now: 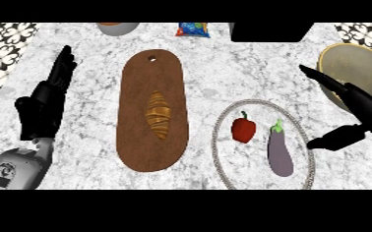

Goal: Pick the bell pepper from the placemat and place it in the bowl

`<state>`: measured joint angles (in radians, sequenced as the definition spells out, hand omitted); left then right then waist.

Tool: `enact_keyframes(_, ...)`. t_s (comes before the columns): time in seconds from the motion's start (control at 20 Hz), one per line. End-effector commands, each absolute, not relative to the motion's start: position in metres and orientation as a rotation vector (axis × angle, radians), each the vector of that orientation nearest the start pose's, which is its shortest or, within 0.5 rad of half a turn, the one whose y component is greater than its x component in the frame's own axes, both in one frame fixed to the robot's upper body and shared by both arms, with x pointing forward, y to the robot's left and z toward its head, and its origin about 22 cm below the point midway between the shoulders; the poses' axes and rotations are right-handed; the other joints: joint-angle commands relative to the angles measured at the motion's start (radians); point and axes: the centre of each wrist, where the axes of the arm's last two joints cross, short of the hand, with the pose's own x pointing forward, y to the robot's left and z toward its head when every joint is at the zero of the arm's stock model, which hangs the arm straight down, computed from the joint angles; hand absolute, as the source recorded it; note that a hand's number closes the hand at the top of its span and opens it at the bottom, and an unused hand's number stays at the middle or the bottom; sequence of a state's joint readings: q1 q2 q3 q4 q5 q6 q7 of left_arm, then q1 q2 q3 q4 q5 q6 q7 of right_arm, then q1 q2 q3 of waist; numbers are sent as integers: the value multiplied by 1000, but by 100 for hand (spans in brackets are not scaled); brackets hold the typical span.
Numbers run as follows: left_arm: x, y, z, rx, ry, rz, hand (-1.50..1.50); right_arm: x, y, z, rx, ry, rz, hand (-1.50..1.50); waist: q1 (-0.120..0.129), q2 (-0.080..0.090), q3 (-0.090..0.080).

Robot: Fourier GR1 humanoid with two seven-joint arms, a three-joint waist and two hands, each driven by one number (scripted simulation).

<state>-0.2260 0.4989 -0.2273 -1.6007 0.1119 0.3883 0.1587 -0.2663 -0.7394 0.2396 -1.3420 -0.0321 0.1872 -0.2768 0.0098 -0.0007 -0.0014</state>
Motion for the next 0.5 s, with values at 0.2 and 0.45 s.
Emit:
enact_keyframes(0.2, 277, 261, 70, 405, -1644, -180, 0, 318, -294, 95, -180, -1407, 1165, -150, 0, 1, 1)
enact_keyframes(0.45, 282, 268, 74, 389, -1648, -156, 0, 324, -253, 87, -147, -1350, 1250, -150, -2, 1, 1)
